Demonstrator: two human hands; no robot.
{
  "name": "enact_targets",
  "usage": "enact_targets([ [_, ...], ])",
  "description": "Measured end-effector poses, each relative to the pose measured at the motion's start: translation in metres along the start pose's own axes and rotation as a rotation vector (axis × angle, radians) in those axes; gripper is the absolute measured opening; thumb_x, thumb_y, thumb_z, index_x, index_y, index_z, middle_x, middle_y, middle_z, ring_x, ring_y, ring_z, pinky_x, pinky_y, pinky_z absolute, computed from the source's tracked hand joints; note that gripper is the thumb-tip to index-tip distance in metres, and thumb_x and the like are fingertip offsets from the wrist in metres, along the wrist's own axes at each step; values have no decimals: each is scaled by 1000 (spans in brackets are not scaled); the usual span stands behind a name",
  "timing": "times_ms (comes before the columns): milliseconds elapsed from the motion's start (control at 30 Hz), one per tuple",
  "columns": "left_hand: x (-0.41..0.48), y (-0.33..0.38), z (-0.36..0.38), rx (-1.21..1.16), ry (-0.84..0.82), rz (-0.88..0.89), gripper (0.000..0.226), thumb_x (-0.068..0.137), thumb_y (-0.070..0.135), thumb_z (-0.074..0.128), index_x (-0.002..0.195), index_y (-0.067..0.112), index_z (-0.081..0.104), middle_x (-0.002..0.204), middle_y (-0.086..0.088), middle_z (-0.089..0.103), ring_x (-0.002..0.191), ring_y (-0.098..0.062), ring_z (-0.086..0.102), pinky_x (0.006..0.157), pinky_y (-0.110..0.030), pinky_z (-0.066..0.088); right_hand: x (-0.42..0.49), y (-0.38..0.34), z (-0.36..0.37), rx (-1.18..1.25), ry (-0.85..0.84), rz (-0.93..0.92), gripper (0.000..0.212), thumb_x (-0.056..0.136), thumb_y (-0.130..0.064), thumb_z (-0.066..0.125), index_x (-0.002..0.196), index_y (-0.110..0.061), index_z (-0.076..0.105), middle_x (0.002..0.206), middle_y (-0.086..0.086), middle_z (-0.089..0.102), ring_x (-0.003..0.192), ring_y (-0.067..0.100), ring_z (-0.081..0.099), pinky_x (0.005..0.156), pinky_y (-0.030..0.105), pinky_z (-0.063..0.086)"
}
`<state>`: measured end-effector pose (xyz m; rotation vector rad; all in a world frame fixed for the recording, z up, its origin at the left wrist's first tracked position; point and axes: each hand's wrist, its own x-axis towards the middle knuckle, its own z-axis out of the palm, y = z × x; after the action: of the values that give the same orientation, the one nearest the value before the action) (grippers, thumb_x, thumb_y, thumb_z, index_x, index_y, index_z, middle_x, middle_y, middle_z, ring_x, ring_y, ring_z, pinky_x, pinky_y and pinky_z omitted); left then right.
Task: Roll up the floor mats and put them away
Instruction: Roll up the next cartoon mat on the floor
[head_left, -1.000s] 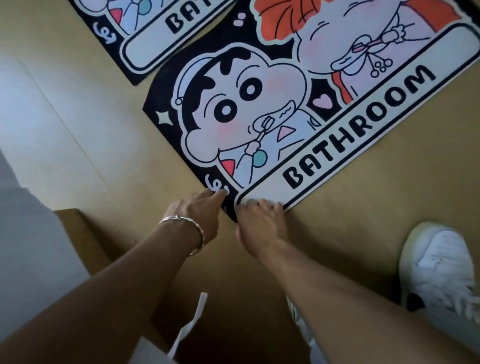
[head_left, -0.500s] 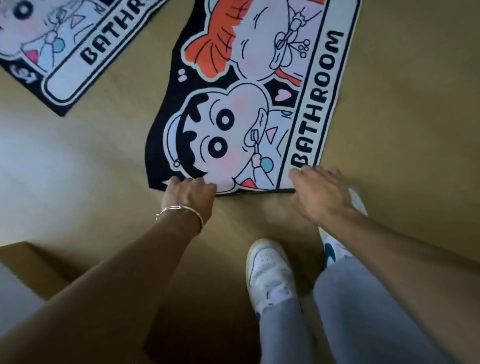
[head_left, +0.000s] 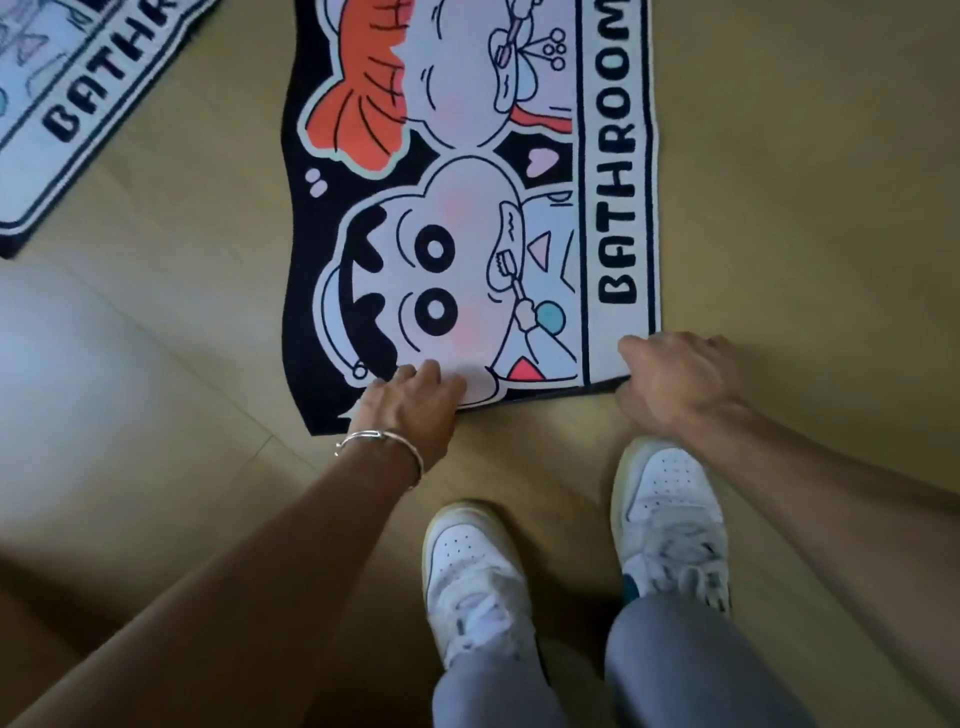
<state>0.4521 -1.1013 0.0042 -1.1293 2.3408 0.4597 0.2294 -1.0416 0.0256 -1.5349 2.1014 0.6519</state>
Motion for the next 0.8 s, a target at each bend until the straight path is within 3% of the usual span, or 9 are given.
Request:
enact_targets([
  [67, 12, 9, -5, 23, 13, 54, 24, 97, 24, 41, 120, 23, 52, 110, -3, 54, 100, -24, 55, 72, -34, 40, 0, 13, 4, -2, -18, 57, 8, 87, -15, 49, 83, -18, 43, 78, 1, 45, 80, 22, 44, 79, 36, 33],
  [133, 19, 21, -7, 46, 36, 92, 24, 98, 22, 40, 116, 23, 55, 104, -2, 56, 93, -25, 57, 66, -33, 36, -4, 20, 15, -11, -30, 90, 18, 86, -17, 53, 103, -16, 48, 97, 6, 50, 95, 25, 48, 85, 37, 35],
  [200, 21, 31, -6, 49, 35, 116, 24, 98, 22, 40, 115, 22, 58, 103, -2, 56, 90, -24, 57, 64, -32, 35, -10, 15, 29, 23, 35, -41, 34, 84, -23, 57, 116, -15, 46, 112, 6, 47, 107, 25, 43, 90, 36, 33],
  [267, 20, 38, 0, 34, 26, 138, 24, 98, 21, 41, 116, 22, 57, 104, -3, 55, 93, -24, 55, 63, -33, 35, -16, -1, 39, 138, 91, -273, 37, 88, -28, 55, 123, -17, 48, 117, 3, 46, 111, 21, 41, 94, 34, 32],
  [333, 19, 40, 5, 19, 23, 146, 26, 97, 21, 43, 120, 22, 56, 107, -4, 53, 98, -24, 52, 65, -33, 36, -15, -15, 46, 259, 103, -386, 32, 94, -31, 48, 122, -18, 54, 117, 1, 49, 110, 18, 41, 95, 32, 33],
  [433, 19, 37, 5, -10, 37, 131, 28, 99, 27, 41, 123, 23, 54, 110, -3, 55, 101, -24, 52, 68, -34, 39, -8, -20, 50, 415, 144, -355, 30, 99, -30, 42, 117, -15, 63, 108, 1, 54, 102, 18, 44, 87, 31, 38],
  [533, 20, 35, 1, -72, 34, 120, 32, 101, 34, 34, 130, 24, 42, 111, -2, 57, 102, -23, 54, 71, -34, 41, -2, -19, 51, 434, 132, -358, 29, 100, -30, 42, 118, -17, 61, 108, 0, 57, 101, 18, 47, 83, 29, 37],
  [700, 23, 40, -3, -76, 8, 95, 36, 97, 10, 33, 130, 23, 27, 93, -3, 56, 80, -25, 54, 63, -33, 36, 13, -17, 37, 432, 163, -325, 20, 97, -38, 48, 106, -20, 46, 95, -1, 64, 83, 20, 58, 69, 34, 44],
  [800, 37, 40, -8, -108, 5, 26, 38, 94, 6, 36, 127, 24, 27, 87, -3, 57, 69, -23, 52, 61, -34, 39, 18, -18, 36, 326, 328, -424, 15, 93, -29, 59, 102, -17, 55, 85, -1, 60, 65, 18, 52, 61, 28, 34],
])
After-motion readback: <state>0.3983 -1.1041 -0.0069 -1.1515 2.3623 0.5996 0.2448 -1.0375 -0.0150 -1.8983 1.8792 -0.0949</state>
